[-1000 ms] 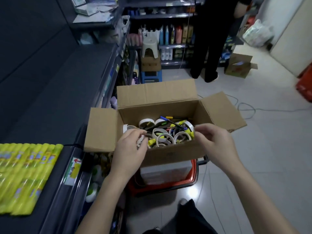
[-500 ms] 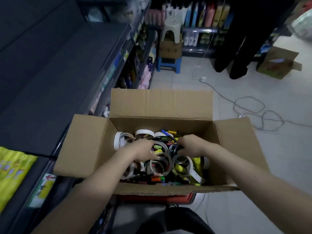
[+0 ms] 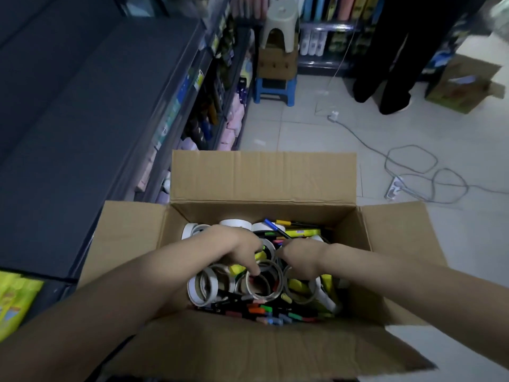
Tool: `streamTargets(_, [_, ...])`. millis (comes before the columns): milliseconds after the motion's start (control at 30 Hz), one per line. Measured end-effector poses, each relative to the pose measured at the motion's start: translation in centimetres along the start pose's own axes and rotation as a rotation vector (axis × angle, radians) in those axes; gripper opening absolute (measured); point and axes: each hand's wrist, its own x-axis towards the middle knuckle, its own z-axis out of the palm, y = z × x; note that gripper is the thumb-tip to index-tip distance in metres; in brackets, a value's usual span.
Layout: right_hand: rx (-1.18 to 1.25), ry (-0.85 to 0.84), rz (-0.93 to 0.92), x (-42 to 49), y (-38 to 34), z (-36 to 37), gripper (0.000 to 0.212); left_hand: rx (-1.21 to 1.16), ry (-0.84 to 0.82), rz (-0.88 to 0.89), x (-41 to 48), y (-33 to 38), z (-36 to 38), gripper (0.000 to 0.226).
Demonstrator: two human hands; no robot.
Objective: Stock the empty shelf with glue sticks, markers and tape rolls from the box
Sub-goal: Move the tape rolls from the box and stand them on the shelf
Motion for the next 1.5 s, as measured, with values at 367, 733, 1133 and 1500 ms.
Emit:
streamTargets(367, [-0.178, 0.258, 0.106, 0.3, 0.6, 2.6, 0.021, 0.148, 0.292, -0.11, 5.7, 1.0, 5.3, 0.021])
streamTargets(733, [-0.296, 0.116, 0.091, 5.2, -0.2, 5.0, 0.051, 0.007, 0.544, -0.132, 3.3, -0.7, 6.7, 0.014])
streamTargets(1133, [-0.288, 0.029, 0.248, 5.2, -0.5, 2.6, 0.037, -0.782, 0.838, -0.237, 1.2, -3.7, 9.8, 0.018])
streamTargets(1500, [-0.002, 0.101, 0.317, 1.4, 1.1, 2.2, 0.025, -0.944, 0.828, -0.102, 2.0, -3.4, 10.6, 0.03])
